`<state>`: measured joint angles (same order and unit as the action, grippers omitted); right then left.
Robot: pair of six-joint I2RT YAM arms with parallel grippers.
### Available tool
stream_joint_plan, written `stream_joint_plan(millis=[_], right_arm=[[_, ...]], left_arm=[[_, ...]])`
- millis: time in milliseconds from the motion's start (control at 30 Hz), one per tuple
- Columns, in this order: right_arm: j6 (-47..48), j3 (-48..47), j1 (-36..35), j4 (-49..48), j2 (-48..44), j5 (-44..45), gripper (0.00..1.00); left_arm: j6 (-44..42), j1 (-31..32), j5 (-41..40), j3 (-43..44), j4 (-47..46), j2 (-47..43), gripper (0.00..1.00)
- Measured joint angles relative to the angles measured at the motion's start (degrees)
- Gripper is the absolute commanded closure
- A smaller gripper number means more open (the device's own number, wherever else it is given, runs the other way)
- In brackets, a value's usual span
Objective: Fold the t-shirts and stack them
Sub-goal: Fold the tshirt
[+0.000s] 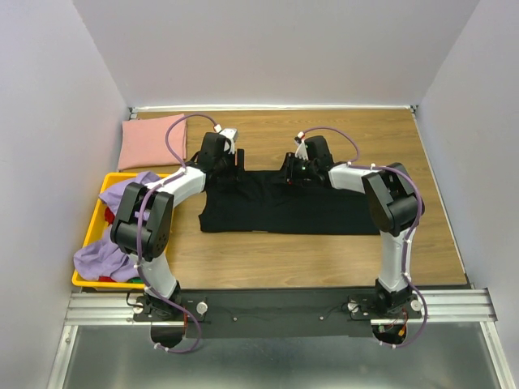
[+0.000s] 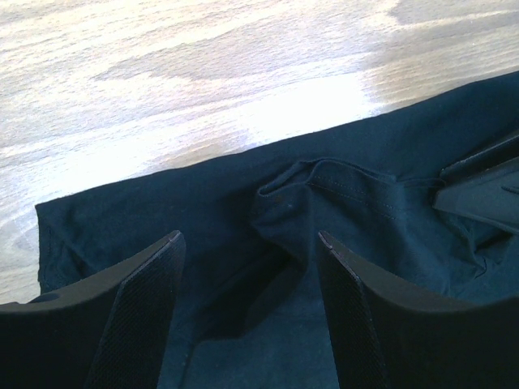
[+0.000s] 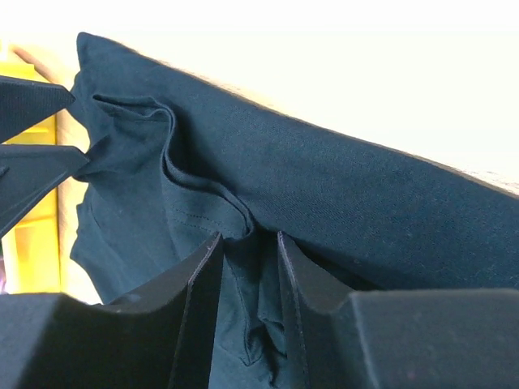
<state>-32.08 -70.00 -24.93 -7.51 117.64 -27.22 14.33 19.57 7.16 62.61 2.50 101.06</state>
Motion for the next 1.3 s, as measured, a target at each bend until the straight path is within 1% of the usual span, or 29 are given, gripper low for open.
stream_joint_plan(millis=[133, 233, 300, 367, 533, 667, 733, 767, 833, 867, 967, 1033, 1133, 1200, 1300], right_arm=[[0.44, 0.0, 0.0, 0.04, 0.0, 0.02, 0.6], [0.66, -0.04, -0.15, 0.11, 0.0, 0.02, 0.56], [0.66, -0.22, -0.42, 0.37, -0.02, 0.04, 0.51], [0.72, -0.52, -0.81, 0.81, -0.11, 0.44, 0.47], [0.96, -1.92, -2.75, 3.02, -0.66, 4.68, 0.46], [1.75, -3.08, -4.17, 5.31, -1.09, 10.62, 0.51], [2.25, -3.26, -4.44, 6.32, -1.09, 12.92, 0.59], [2.32, -3.28, -4.55, 6.62, -1.09, 13.42, 0.65], [2.67, -3.28, -4.7, 7.67, -1.09, 15.08, 0.73], [2.91, -3.28, -4.7, 7.87, -1.09, 15.76, 0.8], [3.19, -3.3, -4.7, 8.59, -1.38, 17.44, 0.9], [3.52, -3.3, -4.7, 9.22, -2.08, 18.58, 0.92], [3.72, -3.28, -4.7, 9.86, -4.0, 20.15, 0.93], [3.78, -3.28, -4.7, 9.86, -4.96, 20.46, 0.93], [3.93, -3.28, -4.7, 9.81, -5.38, 20.46, 0.93]], left_arm=[[0.0, 0.0, 0.0, -0.02, 0.0, 0.0, 0.27], [0.0, 0.0, 0.0, -0.02, 0.0, 0.02, 0.27], [0.0, 0.0, 0.0, -0.02, -0.02, 0.02, 0.27], [0.0, 0.0, 0.0, -0.02, -0.02, 0.02, 0.27], [0.0, 0.0, 0.0, 0.0, -0.02, 0.02, 0.27], [0.02, 0.0, -0.02, -0.02, -0.02, 0.02, 0.27], [0.0, 0.0, 0.0, 0.0, -0.02, 0.02, 0.28], [0.0, 0.0, 0.0, 0.0, -0.02, 0.02, 0.28], [0.0, 0.0, 0.0, 0.0, -0.02, 0.02, 0.28], [0.0, 0.0, 0.0, 0.0, -0.02, 0.02, 0.28], [0.0, 0.0, 0.0, 0.0, -0.02, 0.02, 0.28], [-0.02, 0.0, 0.0, 0.0, -0.02, 0.02, 0.29], [-0.07, -0.02, 0.11, 0.33, 0.04, 0.44, 0.33], [-0.09, -0.07, 0.46, 1.07, 0.0, 1.38, 0.46], [-0.31, -0.11, 1.36, 2.86, 0.13, 3.43, 0.47]])
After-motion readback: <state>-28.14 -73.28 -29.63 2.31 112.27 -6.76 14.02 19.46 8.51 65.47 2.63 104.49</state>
